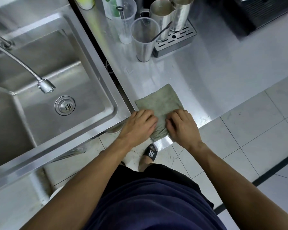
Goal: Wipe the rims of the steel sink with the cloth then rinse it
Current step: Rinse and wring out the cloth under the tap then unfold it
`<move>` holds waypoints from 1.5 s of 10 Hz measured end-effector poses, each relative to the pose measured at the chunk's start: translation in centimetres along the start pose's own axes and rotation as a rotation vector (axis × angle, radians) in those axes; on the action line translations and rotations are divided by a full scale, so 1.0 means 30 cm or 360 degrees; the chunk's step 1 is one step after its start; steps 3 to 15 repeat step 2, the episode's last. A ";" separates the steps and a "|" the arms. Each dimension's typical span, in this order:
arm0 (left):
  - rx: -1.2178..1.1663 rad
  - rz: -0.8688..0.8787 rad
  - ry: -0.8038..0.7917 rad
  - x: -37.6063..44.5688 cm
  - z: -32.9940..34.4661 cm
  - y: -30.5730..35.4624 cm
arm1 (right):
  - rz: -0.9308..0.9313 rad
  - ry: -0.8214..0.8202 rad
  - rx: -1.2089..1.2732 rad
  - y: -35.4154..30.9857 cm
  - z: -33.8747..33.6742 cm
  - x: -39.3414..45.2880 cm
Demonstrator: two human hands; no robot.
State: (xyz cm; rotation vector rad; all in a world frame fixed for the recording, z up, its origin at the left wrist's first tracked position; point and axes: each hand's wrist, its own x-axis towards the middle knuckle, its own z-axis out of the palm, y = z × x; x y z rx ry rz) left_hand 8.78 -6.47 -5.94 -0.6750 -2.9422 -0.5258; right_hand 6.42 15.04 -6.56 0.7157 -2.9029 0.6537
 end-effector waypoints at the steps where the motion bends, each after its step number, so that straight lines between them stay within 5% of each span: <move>1: -0.0044 0.0046 0.0027 -0.034 -0.027 0.015 | -0.0049 -0.0032 0.0111 0.011 -0.026 -0.023; 15: -0.0111 0.0031 0.0042 -0.092 -0.045 0.098 | -0.0067 0.0006 0.0177 -0.024 -0.084 -0.123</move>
